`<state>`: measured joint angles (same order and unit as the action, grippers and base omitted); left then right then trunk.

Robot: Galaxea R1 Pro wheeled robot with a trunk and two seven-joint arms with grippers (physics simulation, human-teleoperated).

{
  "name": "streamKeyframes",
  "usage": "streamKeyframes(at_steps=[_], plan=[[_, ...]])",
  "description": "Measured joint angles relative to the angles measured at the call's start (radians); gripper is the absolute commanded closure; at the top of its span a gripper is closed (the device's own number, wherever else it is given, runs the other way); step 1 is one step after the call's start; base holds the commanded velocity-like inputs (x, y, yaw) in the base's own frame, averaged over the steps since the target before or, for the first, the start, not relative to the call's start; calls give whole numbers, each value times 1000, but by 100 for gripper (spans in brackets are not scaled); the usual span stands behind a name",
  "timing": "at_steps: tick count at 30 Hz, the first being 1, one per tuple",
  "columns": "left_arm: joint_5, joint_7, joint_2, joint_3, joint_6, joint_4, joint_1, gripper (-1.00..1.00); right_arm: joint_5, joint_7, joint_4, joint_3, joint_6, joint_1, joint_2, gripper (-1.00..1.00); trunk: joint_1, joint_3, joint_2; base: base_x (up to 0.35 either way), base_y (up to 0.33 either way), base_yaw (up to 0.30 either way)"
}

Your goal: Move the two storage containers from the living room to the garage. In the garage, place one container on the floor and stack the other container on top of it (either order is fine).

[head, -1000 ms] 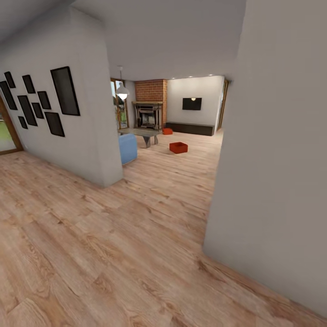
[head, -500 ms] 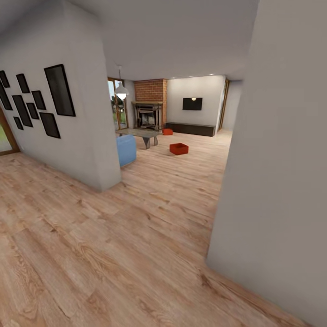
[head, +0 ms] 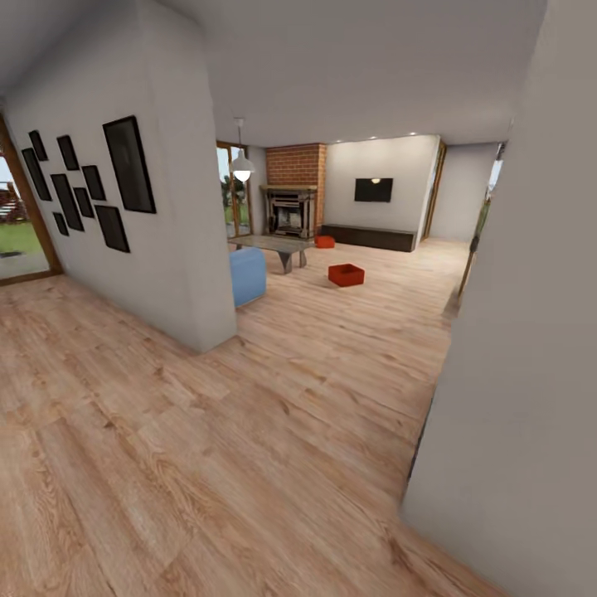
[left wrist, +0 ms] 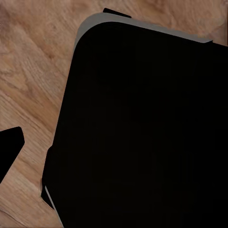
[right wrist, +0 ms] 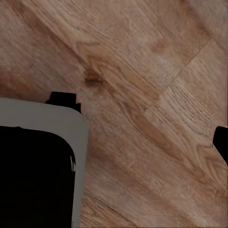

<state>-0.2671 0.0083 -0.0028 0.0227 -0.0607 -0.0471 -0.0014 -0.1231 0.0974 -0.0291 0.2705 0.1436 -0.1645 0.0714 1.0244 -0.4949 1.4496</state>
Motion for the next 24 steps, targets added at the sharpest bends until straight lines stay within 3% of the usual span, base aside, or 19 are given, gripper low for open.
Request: streamKeyframes(at_steps=[13,24], plan=[[0,0,-1,2,-1,0,0,-100,0,0,0,0,0,0,1,-100,0,0,0,324,0,265],[0,0,-1,2,-1,0,0,-100,0,0,0,1,5,0,2,-100,0,0,0,324,0,31]])
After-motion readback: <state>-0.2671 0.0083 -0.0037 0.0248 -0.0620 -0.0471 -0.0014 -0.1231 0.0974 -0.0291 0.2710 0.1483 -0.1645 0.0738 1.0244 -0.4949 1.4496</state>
